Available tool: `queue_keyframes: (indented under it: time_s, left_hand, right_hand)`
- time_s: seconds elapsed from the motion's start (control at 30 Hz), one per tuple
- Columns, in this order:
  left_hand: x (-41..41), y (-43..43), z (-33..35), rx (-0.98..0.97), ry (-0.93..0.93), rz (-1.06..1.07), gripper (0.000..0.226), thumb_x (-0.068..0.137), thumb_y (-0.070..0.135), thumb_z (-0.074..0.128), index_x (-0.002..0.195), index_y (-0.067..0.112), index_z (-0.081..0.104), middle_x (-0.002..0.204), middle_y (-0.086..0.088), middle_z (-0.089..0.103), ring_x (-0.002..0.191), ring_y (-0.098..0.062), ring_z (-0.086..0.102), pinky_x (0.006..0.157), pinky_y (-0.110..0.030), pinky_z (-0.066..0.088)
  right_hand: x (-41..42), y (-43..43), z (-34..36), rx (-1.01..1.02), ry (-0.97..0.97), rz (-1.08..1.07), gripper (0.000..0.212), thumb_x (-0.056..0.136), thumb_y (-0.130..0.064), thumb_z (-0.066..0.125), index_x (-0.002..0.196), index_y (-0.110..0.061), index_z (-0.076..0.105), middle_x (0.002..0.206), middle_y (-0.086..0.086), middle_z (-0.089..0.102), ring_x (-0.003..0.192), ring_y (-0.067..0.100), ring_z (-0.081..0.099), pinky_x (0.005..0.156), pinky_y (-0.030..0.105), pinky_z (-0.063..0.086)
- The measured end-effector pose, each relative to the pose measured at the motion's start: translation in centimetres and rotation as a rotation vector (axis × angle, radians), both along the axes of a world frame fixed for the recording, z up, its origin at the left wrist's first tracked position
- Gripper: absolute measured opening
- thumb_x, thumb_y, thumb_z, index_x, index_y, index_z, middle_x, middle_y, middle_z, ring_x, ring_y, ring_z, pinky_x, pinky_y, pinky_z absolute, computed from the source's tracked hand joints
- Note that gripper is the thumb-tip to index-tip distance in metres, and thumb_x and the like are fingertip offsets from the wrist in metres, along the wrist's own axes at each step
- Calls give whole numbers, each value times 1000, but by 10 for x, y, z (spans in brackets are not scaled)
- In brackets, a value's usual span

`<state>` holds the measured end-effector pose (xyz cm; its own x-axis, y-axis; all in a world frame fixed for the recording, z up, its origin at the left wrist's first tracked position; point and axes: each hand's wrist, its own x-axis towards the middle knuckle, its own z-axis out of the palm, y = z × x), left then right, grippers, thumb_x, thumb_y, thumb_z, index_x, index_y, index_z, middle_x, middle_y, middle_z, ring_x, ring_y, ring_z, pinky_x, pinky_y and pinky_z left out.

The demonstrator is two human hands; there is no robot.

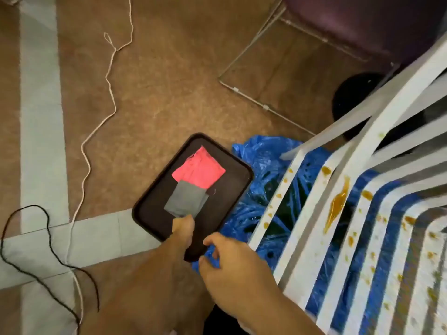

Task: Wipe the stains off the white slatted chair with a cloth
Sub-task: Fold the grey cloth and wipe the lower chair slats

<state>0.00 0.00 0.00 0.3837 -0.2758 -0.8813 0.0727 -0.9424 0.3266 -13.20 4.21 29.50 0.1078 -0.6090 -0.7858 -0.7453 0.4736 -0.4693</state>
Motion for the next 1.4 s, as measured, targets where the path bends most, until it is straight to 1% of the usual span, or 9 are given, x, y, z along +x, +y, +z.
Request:
queue_keyframes:
  time_s: [0.17,0.47,0.73,0.87,1.0,1.07,1.13,1.23,1.4]
  left_hand:
    - [8,-11,-49,27,36,165,62,84,40,70,131,2,57,127,-10,62,113,-36,64,89,-45,56]
    - [12,-14,-25,-52,-82,94,35,95,16,64,124,-2,62,122,-20,67,107,-36,64,86,-42,52]
    - [-11,9,206,-360,346,122,11,103,22,56,99,14,61,101,-15,66,80,-18,67,75,-32,60]
    - [-45,19,340,-430,563,66,21,95,26,58,100,15,75,90,-15,71,69,-22,64,58,-31,58]
    - [-92,30,428,-454,756,-49,36,80,25,81,108,5,74,75,-17,69,44,-15,56,41,-27,49]
    - [-115,40,448,-436,813,-137,70,42,34,103,100,4,78,65,-19,63,41,-18,52,38,-28,46]
    - [-136,53,454,-394,801,-237,64,54,31,99,105,1,75,67,-22,62,42,-20,52,38,-28,43]
    - [-170,79,457,-354,746,-411,42,80,14,67,121,8,67,82,-21,71,49,-21,57,43,-28,45]
    - [-190,110,448,-370,679,-720,62,95,13,70,149,28,42,104,-17,76,75,-27,69,64,-35,52]
  right_hand:
    - [-2,1,-23,-9,-2,4,32,96,-50,43,126,-42,44,115,-10,54,112,18,51,94,44,48]
    - [0,-1,-34,105,-87,-187,24,92,-45,50,116,-41,52,104,-13,60,97,13,59,86,38,53]
    - [3,7,14,425,-462,-955,16,89,-40,65,79,-29,71,89,3,68,80,19,65,86,42,55]
    - [-32,11,84,528,-754,-1266,41,89,-56,59,90,-17,72,78,2,73,70,14,67,63,26,49]
    - [-76,25,128,364,-992,-1350,71,79,-74,52,111,-15,75,91,3,68,84,17,60,97,36,43]
    - [-101,37,139,280,-1088,-1419,73,83,-72,49,122,-14,71,104,9,67,74,19,58,82,35,45]
    - [-127,47,146,227,-1174,-1484,74,88,-66,50,130,-7,65,118,17,65,76,25,62,64,34,46]
    - [-169,70,155,149,-1263,-1621,60,91,-50,59,124,0,68,129,20,64,111,33,66,92,42,50]
    - [-213,101,153,122,-1237,-1726,46,97,-39,55,129,-6,64,129,19,65,121,36,61,114,51,36]
